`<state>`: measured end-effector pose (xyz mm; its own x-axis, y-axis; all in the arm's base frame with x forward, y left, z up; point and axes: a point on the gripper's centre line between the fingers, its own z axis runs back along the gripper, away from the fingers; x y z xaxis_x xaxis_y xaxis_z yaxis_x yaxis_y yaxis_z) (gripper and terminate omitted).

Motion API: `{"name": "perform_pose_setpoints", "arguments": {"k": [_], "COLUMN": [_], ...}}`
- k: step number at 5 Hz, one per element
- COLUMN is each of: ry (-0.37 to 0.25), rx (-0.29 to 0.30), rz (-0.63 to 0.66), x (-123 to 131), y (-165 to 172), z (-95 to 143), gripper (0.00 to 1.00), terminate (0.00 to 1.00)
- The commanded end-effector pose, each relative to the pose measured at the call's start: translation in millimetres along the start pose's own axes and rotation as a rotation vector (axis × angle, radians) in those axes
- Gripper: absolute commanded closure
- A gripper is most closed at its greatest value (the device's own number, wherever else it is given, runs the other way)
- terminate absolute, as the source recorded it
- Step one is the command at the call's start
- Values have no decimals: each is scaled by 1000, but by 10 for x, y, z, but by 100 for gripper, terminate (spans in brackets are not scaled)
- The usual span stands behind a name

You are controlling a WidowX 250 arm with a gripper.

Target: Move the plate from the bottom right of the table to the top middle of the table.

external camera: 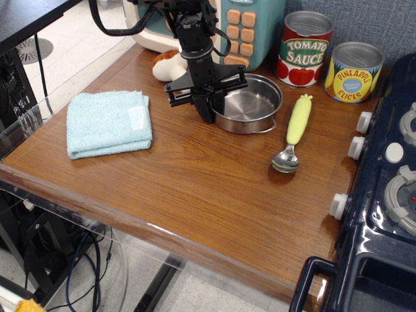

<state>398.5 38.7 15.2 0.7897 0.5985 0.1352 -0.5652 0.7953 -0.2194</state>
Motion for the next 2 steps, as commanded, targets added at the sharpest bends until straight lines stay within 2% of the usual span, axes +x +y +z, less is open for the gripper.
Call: {"name": "perform_pose_setpoints", "arguments": {"k": [1,2], "ry": [-71,-94], "rx": [-15,-31], "rz": [31,16], "x": [32,37], "y": [90,60], "z": [365,518], "gripper": [0,0], "terminate": [0,0]}}
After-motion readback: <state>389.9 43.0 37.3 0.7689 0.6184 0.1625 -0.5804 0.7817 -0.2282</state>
